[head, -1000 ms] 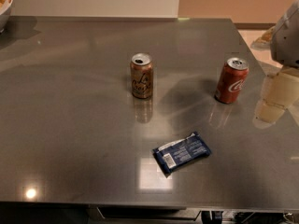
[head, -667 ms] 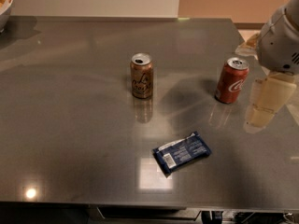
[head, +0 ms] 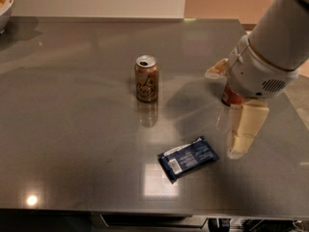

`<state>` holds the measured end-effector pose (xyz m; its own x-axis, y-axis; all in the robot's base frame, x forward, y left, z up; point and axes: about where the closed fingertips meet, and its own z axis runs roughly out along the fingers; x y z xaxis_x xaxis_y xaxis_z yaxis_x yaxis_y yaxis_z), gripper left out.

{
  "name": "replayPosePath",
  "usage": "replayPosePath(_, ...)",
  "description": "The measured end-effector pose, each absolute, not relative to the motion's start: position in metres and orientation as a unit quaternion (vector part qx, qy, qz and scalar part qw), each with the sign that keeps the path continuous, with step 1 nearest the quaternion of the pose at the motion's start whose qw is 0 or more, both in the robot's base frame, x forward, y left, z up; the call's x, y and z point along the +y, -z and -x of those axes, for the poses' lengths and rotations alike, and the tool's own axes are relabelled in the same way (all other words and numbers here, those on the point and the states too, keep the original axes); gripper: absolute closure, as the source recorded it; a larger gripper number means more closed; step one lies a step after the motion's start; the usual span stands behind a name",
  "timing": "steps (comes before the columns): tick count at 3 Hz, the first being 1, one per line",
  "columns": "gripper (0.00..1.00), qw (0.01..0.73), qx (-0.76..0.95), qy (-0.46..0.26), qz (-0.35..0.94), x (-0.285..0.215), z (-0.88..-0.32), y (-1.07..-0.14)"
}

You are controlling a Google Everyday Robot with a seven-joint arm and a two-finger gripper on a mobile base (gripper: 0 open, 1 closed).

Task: Move rxbar blueberry near coke can

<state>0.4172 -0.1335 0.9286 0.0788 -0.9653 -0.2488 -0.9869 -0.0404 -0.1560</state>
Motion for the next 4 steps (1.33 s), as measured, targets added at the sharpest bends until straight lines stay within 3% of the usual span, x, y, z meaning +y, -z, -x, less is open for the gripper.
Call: replayPosePath(4,0.00,0.101,0.601,-0.085,0.789,-0.093,-0.377,-0.851)
